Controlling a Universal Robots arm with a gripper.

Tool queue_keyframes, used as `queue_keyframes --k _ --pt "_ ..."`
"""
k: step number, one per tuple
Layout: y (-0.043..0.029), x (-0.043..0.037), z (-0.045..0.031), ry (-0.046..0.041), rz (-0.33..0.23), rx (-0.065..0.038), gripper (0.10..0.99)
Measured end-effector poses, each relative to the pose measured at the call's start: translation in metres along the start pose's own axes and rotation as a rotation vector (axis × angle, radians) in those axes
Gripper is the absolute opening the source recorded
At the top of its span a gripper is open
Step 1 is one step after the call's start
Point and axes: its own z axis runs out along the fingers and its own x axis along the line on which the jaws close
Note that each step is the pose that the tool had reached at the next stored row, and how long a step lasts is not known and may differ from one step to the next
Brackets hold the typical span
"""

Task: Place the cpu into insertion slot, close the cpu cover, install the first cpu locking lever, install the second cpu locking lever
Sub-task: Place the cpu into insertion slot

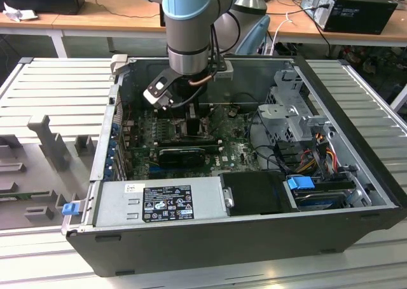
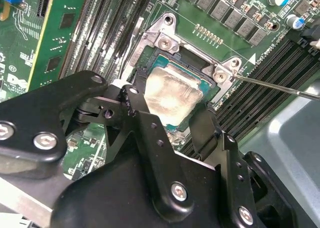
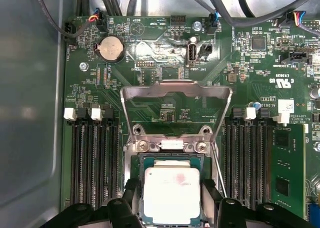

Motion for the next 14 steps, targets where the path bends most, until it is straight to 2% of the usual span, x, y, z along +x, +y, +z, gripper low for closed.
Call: queue_keyframes --k 6,10,14 --pt "0.0000 -0.0003 0.0002 0.0006 0.000 0.000 0.612" --pt "0.0004 -0.0012 -0.0056 0.0005 0.000 0.002 0.612" --pt "0.0014 -0.0011 -0.0119 0.0002 0.000 0.009 0.596"
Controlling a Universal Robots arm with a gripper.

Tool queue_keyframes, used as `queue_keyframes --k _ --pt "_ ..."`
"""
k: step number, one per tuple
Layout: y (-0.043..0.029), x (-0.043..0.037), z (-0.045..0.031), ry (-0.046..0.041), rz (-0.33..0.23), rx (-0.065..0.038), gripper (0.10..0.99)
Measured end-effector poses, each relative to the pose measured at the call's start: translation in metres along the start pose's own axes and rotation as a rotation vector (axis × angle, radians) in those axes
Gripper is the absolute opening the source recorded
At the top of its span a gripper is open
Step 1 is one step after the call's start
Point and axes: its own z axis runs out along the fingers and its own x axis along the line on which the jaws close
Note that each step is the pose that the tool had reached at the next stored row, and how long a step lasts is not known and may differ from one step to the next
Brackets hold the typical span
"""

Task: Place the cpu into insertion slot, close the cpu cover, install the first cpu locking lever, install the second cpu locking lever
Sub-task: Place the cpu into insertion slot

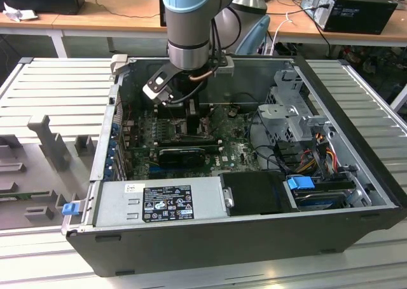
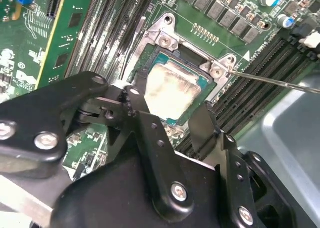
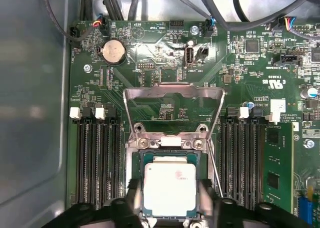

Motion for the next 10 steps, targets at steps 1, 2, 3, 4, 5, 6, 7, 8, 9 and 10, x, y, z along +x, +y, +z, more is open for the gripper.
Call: queue_keyframes --k 1,2,3,4,5,6,7,8,9,10 --pt "0.0003 -0.0001 0.0000 -0.0011 0.000 0.001 0.529" --pt "0.0005 -0.0003 -0.0001 -0.0019 0.000 0.001 0.471" --pt "0.0008 -0.0003 -0.0001 -0.0021 0.000 0.001 0.471" --pt "0.0010 -0.0004 -0.0002 -0.0022 0.000 0.002 0.408" --pt "0.0013 -0.0005 -0.0002 -0.0023 0.000 0.003 0.349" --pt "0.0017 -0.0005 -0.0003 -0.0026 0.000 0.004 0.286" --pt "0.0019 -0.0005 -0.0004 -0.0027 0.000 0.004 0.286" --pt "0.0020 -0.0005 -0.0005 -0.0028 0.000 0.004 0.227" --pt "0.0021 -0.0004 -0.0009 -0.0030 0.000 0.005 0.165" --pt "0.0022 -0.0005 -0.0014 -0.0033 0.000 0.005 0.165"
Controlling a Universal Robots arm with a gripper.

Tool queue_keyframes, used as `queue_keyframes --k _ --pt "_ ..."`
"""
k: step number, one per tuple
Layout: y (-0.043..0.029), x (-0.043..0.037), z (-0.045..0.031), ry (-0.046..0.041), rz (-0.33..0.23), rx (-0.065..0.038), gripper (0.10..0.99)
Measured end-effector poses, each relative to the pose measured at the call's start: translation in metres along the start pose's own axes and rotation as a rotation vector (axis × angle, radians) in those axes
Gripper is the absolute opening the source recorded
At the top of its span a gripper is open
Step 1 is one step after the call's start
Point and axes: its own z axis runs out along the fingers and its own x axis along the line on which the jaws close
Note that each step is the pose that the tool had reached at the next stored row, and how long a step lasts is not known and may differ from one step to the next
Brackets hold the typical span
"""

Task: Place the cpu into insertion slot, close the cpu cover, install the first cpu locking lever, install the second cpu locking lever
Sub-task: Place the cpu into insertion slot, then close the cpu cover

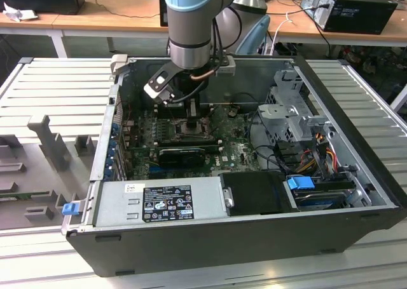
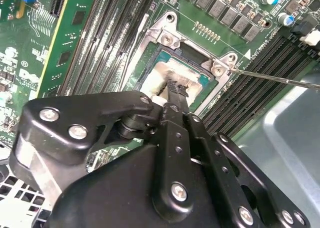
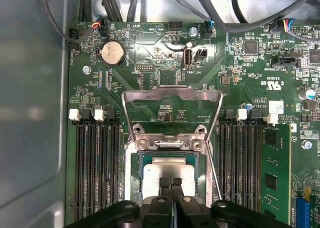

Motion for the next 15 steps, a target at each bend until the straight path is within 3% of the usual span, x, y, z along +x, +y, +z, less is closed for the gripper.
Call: queue_keyframes --k 1,11,15 --pt "0.0001 0.0000 -0.0008 0.0001 0.000 0.000 0.106" --pt "0.0008 0.0002 -0.0135 0.0002 0.000 0.000 0.106" --pt "0.0077 -0.0008 -0.0135 0.0004 0.000 0.001 0.106"
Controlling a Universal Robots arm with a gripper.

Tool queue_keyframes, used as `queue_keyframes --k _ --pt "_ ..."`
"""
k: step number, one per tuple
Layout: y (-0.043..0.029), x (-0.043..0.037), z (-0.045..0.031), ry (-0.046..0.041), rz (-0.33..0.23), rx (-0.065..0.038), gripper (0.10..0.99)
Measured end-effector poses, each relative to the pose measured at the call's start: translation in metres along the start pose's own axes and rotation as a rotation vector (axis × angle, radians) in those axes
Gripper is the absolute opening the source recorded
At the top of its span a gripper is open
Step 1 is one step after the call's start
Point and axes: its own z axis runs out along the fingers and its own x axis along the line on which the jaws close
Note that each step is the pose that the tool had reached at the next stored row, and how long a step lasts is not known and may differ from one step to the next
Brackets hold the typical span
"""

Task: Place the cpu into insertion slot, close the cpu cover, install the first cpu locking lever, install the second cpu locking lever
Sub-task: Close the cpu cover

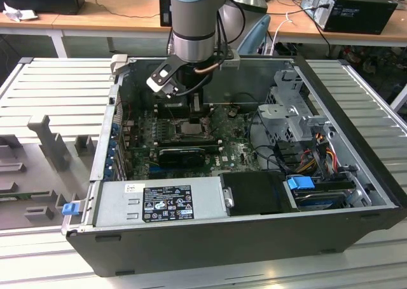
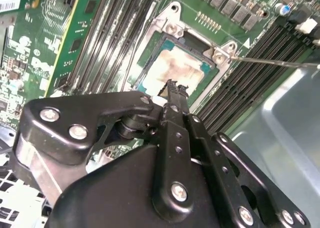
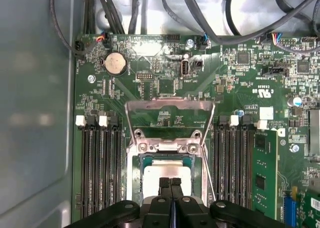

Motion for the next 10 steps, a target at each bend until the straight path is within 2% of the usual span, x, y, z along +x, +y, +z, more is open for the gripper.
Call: queue_keyframes --k 4,9,10 --pt "0.0014 -0.0004 -0.0003 0.0003 0.000 0.000 0.106" --pt "0.0021 -0.0002 -0.0117 0.0005 0.000 0.000 0.106" --pt "0.0022 -0.0002 -0.0159 0.0005 0.000 0.000 0.106"
